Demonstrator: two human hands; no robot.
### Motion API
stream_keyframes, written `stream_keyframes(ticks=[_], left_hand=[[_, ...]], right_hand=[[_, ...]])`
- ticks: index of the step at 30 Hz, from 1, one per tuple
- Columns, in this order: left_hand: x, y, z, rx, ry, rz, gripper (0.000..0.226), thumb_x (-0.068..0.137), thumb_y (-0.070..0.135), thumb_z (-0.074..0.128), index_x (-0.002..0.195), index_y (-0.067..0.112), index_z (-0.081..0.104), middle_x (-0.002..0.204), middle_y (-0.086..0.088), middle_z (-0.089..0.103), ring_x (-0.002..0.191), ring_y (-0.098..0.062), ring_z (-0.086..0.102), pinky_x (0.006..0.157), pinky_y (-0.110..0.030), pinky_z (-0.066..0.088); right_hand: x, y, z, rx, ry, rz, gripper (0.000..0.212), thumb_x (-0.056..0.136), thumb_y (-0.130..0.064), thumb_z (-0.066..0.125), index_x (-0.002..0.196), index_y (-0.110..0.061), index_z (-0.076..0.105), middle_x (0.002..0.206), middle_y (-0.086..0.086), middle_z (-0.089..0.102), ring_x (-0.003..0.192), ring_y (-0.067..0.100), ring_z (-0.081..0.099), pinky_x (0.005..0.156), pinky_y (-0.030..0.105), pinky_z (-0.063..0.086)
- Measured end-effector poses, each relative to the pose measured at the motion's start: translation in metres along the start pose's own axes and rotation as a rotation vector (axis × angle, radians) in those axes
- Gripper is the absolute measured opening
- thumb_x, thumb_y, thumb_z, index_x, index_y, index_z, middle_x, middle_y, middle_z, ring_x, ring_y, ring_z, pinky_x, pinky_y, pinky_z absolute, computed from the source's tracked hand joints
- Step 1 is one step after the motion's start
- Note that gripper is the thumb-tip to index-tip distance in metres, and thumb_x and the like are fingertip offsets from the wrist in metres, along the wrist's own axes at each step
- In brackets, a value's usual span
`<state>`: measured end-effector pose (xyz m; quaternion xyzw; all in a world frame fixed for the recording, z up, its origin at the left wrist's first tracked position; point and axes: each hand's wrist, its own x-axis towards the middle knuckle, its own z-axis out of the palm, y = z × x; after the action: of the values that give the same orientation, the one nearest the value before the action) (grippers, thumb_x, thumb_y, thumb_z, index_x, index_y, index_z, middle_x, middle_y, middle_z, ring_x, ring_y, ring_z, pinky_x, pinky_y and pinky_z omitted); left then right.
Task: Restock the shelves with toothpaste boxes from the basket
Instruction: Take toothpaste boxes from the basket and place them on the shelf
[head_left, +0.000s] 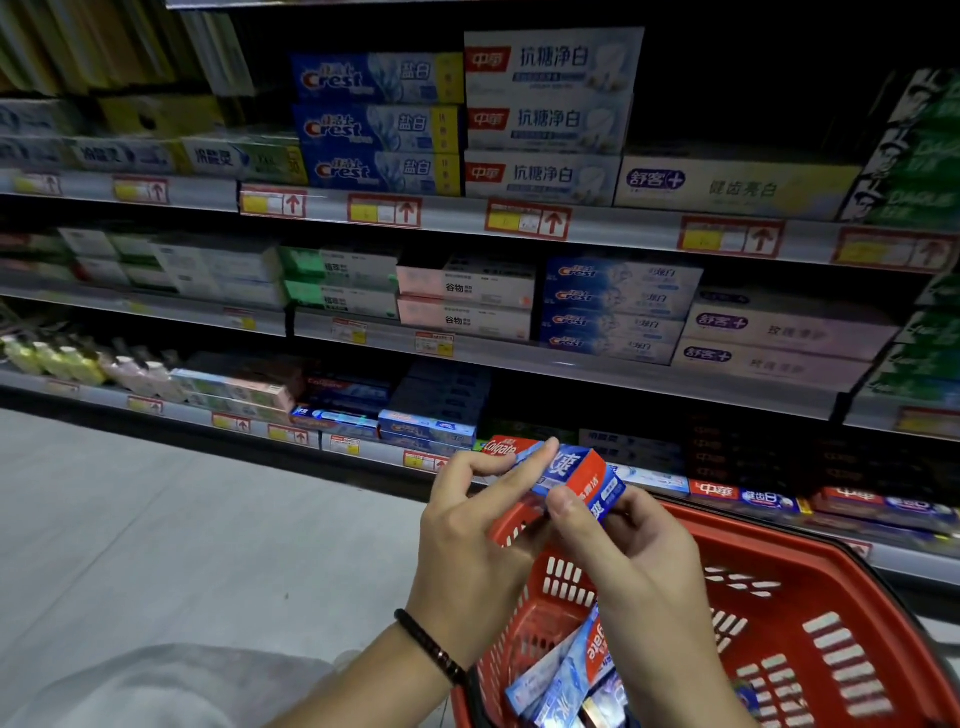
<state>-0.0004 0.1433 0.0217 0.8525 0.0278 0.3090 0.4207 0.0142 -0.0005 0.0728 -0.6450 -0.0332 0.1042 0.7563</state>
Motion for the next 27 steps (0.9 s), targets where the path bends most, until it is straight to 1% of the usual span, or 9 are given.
stream_keyframes(ticks=[3, 6, 10, 12, 16, 20, 23, 25, 27], left_hand=[[-0.002, -0.002, 0.000, 0.047, -0.011, 0.043, 0.068, 0.088, 0.031, 0.083, 0.143, 0.056, 0.053, 0.129, 0.011, 0.050, 0.124, -0.022, 0.058, 0.089, -0.029, 0.061], [-0.003, -0.002, 0.002, 0.110, -0.006, 0.088, 0.074, 0.086, 0.025, 0.086, 0.144, 0.056, 0.053, 0.132, 0.016, 0.048, 0.124, -0.019, 0.056, 0.090, -0.028, 0.061], [0.000, -0.002, 0.002, 0.102, -0.034, 0.126, 0.077, 0.085, 0.014, 0.085, 0.144, 0.052, 0.054, 0.129, 0.017, 0.048, 0.123, -0.017, 0.054, 0.093, -0.029, 0.056], [0.003, 0.001, -0.002, 0.063, -0.104, 0.092, 0.074, 0.084, 0.017, 0.082, 0.145, 0.049, 0.054, 0.129, 0.017, 0.048, 0.127, -0.018, 0.052, 0.097, -0.029, 0.053], [0.017, -0.012, -0.010, -0.002, -0.084, -0.177, 0.057, 0.084, 0.029, 0.074, 0.135, 0.047, 0.056, 0.130, 0.020, 0.051, 0.130, -0.010, 0.050, 0.101, -0.033, 0.052], [0.044, -0.020, -0.026, -0.194, 0.017, -0.726, 0.034, 0.102, 0.035, 0.063, 0.135, 0.031, 0.054, 0.132, 0.006, 0.056, 0.115, -0.009, 0.057, 0.079, -0.017, 0.051], [0.053, -0.019, -0.035, -0.388, -0.037, -1.021, 0.042, 0.106, 0.044, 0.055, 0.142, 0.024, 0.050, 0.130, -0.002, 0.064, 0.120, -0.024, 0.059, 0.094, -0.042, 0.056], [0.053, -0.019, -0.037, -0.460, -0.061, -1.090, 0.040, 0.106, 0.046, 0.054, 0.138, 0.022, 0.053, 0.126, -0.009, 0.069, 0.119, -0.029, 0.065, 0.100, -0.052, 0.056], [0.051, -0.018, -0.037, -0.506, -0.057, -1.107, 0.034, 0.107, 0.041, 0.054, 0.133, 0.019, 0.058, 0.113, -0.011, 0.075, 0.105, -0.028, 0.073, 0.099, -0.054, 0.057]], right_hand=[[-0.001, 0.001, 0.002, 0.032, 0.045, 0.032, 0.053, 0.068, -0.044, 0.087, 0.107, -0.010, 0.075, 0.096, 0.011, 0.081, 0.096, 0.029, 0.079, 0.100, 0.056, 0.058], [0.001, 0.002, 0.001, 0.081, 0.073, 0.061, 0.051, 0.069, -0.039, 0.086, 0.107, -0.007, 0.075, 0.094, 0.012, 0.081, 0.095, 0.030, 0.079, 0.100, 0.055, 0.058], [0.008, 0.005, -0.004, 0.157, 0.105, 0.117, 0.028, 0.084, -0.020, 0.082, 0.104, -0.002, 0.076, 0.093, 0.017, 0.081, 0.089, 0.030, 0.080, 0.099, 0.054, 0.059], [0.012, 0.005, -0.007, 0.196, 0.113, 0.143, 0.019, 0.090, -0.013, 0.077, 0.105, -0.002, 0.076, 0.096, 0.019, 0.080, 0.092, 0.032, 0.079, 0.099, 0.054, 0.058], [0.018, 0.001, -0.014, 0.253, 0.134, 0.135, 0.012, 0.089, -0.011, 0.075, 0.098, -0.002, 0.075, 0.097, 0.020, 0.080, 0.089, 0.032, 0.079, 0.094, 0.050, 0.058], [0.019, -0.002, -0.021, 0.281, 0.132, 0.117, 0.012, 0.092, -0.011, 0.070, 0.099, -0.001, 0.074, 0.096, 0.020, 0.080, 0.085, 0.029, 0.080, 0.093, 0.050, 0.057], [0.019, 0.000, -0.024, 0.297, 0.108, 0.114, 0.027, 0.084, -0.016, 0.071, 0.104, 0.001, 0.074, 0.098, 0.022, 0.079, 0.086, 0.030, 0.079, 0.095, 0.051, 0.056], [0.019, 0.002, -0.025, 0.313, 0.098, 0.121, 0.037, 0.079, -0.019, 0.072, 0.108, 0.004, 0.073, 0.100, 0.025, 0.078, 0.089, 0.033, 0.079, 0.097, 0.054, 0.056], [0.019, 0.004, -0.026, 0.330, 0.084, 0.122, 0.038, 0.079, -0.019, 0.071, 0.108, 0.006, 0.072, 0.100, 0.027, 0.077, 0.091, 0.036, 0.078, 0.099, 0.056, 0.056]])
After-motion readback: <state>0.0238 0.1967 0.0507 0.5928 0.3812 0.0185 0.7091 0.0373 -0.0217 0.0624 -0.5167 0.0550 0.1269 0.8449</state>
